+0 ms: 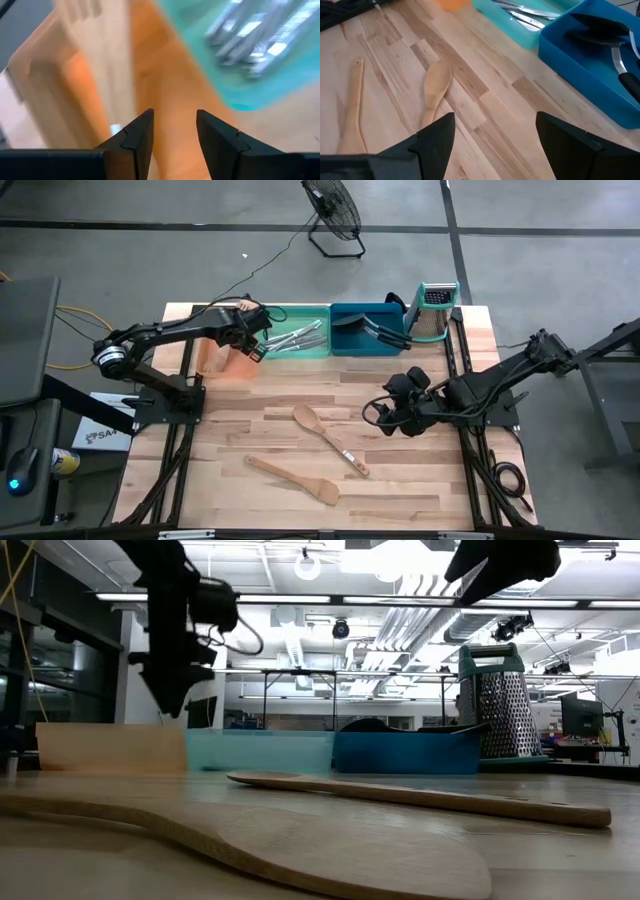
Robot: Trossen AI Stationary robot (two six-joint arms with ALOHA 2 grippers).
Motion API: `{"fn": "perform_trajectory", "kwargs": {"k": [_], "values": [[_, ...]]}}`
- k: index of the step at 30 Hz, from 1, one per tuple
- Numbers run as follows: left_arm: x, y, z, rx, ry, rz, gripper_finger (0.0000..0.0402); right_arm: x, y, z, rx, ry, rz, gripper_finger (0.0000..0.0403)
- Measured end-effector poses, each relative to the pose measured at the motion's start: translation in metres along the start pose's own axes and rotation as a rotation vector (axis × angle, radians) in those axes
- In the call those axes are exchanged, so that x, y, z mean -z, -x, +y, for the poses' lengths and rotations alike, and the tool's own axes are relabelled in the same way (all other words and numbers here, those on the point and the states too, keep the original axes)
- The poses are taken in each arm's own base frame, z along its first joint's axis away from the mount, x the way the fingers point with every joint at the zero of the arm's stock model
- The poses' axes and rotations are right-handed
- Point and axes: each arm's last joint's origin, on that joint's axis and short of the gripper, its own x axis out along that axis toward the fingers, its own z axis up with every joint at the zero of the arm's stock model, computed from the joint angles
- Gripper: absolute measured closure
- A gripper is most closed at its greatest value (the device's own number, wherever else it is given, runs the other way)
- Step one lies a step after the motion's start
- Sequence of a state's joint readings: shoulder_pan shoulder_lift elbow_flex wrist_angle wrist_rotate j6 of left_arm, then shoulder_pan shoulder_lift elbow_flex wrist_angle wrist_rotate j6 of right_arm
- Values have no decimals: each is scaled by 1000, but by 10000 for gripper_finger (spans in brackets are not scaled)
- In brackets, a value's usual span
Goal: Pick & Place Kitchen Items
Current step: Put the brown serving spoon into the orange bin
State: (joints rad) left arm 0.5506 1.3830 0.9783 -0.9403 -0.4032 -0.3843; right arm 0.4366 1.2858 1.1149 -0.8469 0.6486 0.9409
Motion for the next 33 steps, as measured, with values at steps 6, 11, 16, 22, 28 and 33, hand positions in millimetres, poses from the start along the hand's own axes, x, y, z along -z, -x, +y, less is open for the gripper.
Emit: {"fn": "perform_trajectory", "kwargs": {"k": [6, 11, 16, 22, 28, 33], "values": [[-11, 26, -17, 233, -259, -46, 259, 2, 0, -2, -5, 16, 41, 133], [-10, 43, -42, 474, -535, -149, 258, 3, 1, -1, -24, 46, 65, 133], [-1, 57, -66, 568, -735, -253, 258, 4, 1, -1, -52, 99, 98, 133], [10, 72, -89, 629, -806, -341, 258, 5, 1, 1, -91, 118, 142, 133], [38, 85, -107, 682, -935, -291, 258, 7, 3, 2, -109, 122, 159, 133], [70, 96, -116, 764, -1057, -156, 258, 8, 4, 3, -115, 102, 167, 133]]}}
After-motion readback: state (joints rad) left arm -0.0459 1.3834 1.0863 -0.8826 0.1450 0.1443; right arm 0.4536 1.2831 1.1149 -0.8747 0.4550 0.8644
